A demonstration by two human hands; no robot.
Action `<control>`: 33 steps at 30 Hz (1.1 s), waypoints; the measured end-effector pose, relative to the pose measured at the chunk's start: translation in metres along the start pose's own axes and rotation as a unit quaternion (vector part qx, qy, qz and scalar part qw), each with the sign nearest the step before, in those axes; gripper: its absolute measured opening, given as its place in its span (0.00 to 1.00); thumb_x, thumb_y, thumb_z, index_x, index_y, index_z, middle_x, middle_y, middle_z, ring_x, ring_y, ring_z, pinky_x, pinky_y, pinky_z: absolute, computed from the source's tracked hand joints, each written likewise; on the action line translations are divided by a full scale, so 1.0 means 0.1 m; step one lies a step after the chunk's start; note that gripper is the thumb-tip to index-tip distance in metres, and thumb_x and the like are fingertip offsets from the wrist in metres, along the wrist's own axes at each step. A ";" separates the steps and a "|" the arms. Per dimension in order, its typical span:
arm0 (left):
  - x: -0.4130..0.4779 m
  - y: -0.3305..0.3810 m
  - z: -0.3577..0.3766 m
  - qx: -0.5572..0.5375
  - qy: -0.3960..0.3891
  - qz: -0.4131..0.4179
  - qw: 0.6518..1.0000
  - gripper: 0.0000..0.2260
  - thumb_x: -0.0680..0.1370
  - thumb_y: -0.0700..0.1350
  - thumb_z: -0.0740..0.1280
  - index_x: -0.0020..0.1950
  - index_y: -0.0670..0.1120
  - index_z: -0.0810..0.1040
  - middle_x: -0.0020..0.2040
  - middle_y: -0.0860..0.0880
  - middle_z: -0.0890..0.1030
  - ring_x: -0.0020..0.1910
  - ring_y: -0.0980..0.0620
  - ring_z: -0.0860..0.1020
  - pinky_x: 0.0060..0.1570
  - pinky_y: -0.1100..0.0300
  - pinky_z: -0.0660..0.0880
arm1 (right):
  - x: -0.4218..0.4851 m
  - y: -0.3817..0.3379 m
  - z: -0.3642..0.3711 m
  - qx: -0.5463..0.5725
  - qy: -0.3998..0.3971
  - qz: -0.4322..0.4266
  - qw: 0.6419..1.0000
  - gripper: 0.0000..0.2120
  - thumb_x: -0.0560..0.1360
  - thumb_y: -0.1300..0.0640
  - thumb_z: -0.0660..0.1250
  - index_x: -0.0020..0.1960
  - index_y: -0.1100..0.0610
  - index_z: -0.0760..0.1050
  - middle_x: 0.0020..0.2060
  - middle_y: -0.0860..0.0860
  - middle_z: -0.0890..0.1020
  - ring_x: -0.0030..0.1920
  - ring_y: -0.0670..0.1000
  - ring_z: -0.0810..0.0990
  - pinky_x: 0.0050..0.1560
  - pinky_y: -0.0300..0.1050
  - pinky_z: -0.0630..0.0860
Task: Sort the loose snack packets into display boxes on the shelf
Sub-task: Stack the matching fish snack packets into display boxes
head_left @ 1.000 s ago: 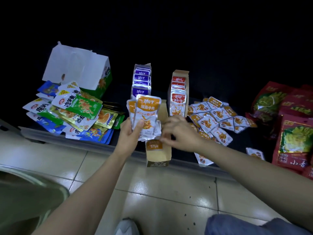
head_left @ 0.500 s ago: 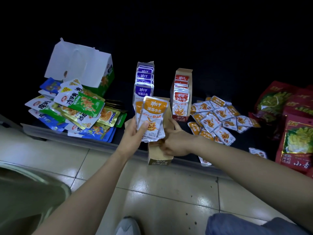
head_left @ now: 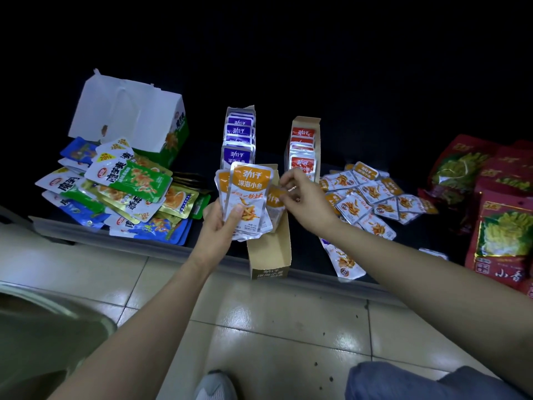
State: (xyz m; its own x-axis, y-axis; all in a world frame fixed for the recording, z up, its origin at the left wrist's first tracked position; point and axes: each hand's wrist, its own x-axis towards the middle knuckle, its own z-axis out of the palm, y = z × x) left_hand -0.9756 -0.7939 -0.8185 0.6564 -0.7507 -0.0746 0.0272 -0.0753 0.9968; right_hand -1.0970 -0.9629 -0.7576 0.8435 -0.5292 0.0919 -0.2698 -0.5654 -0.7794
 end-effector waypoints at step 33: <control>0.01 0.03 0.27 0.430 0.101 0.095 0.892 0.29 0.71 0.46 0.74 0.70 0.46 0.68 0.66 0.42 0.65 0.61 0.45 0.64 0.61 0.48 0.67 | 0.03 0.09 0.13 0.095 -0.021 0.081 0.992 0.18 0.69 0.63 0.77 0.57 0.58 0.77 0.49 0.52 0.84 0.45 0.40 0.82 0.49 0.34 0.79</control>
State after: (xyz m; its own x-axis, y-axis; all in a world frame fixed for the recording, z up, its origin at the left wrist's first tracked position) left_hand -0.9952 -0.8132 -0.8160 0.7121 -0.6770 0.1859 -0.6308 -0.5007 0.5929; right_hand -1.0904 -0.9611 -0.7723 0.8156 -0.5749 -0.0663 -0.3138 -0.3431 -0.8854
